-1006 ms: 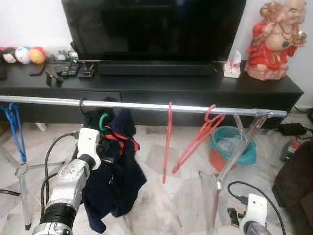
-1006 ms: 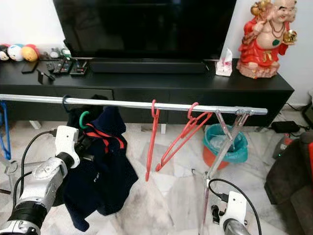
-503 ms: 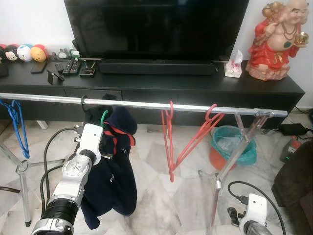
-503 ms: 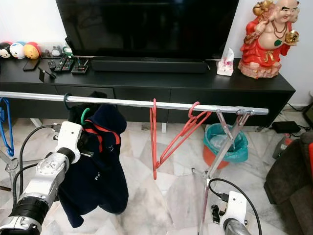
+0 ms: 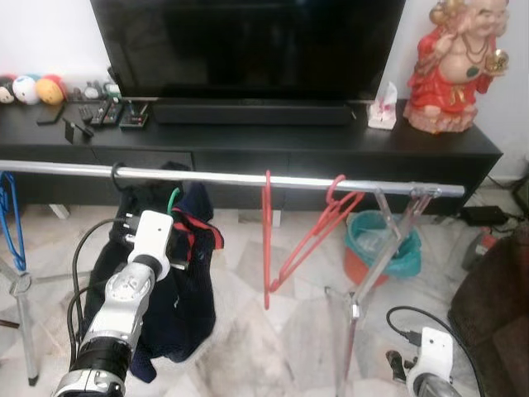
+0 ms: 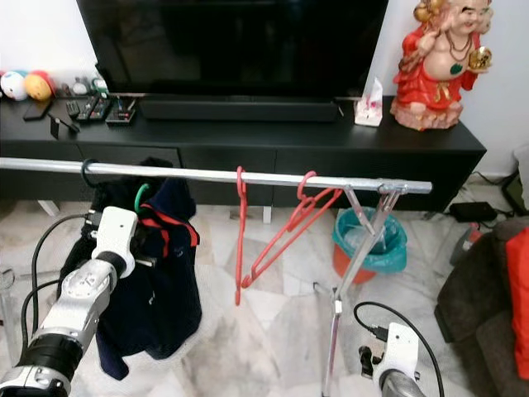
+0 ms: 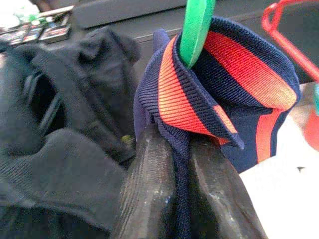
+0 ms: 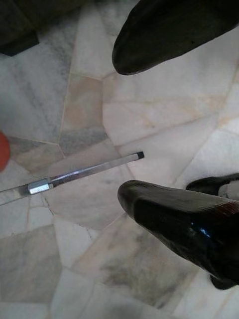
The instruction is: Hang hanger
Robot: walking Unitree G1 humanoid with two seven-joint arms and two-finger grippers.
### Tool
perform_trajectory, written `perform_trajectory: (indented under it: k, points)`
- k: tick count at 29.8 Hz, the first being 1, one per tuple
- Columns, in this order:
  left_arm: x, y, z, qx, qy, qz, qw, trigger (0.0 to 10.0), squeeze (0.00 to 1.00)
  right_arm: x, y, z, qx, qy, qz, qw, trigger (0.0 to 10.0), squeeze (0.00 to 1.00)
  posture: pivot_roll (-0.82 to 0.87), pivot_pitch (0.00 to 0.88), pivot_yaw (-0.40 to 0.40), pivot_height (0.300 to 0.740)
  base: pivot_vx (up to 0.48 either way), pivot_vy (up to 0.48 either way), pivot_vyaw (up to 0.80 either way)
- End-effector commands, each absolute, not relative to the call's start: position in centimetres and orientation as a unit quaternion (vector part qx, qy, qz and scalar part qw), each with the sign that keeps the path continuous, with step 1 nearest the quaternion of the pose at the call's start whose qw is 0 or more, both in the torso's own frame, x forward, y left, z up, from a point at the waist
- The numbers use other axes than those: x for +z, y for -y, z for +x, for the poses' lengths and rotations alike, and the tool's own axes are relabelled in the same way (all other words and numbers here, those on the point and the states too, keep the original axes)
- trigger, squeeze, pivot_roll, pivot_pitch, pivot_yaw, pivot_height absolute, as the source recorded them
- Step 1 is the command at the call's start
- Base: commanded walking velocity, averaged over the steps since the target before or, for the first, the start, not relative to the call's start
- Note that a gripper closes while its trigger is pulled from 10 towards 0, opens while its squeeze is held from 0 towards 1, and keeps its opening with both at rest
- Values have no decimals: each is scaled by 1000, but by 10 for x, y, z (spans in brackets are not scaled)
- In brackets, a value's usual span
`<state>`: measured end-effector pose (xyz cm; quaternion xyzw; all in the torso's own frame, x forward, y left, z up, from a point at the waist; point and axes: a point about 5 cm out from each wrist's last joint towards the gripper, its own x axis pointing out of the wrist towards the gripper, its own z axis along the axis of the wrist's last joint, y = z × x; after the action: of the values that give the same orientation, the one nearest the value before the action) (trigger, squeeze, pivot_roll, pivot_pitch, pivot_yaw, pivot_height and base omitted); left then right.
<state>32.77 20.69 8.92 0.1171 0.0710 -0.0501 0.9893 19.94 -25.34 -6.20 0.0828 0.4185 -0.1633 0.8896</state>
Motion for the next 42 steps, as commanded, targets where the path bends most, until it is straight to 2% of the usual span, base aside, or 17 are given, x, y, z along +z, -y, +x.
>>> perform_trajectory:
  k: [1,17,31,42]
  points:
    - [96,-208,330,-42,-53,121,990,10000,0,-62,257,197,-168,-420,84,888,10000,0,-76,0,-18,740,0,0,0]
    - [98,-206,329,-53,-39,121,991,10000,0,-63,258,196,-166,-421,82,888,10000,0,-73,0,-23,740,0,0,0]
    - [97,-208,328,-48,-39,122,991,10000,0,-63,258,195,-164,-423,81,887,10000,0,-73,0,-22,740,0,-397,0]
    - [96,-214,328,-36,-42,119,991,10000,0,-62,258,196,-165,-423,80,888,10000,0,-78,0,-20,740,0,0,0]
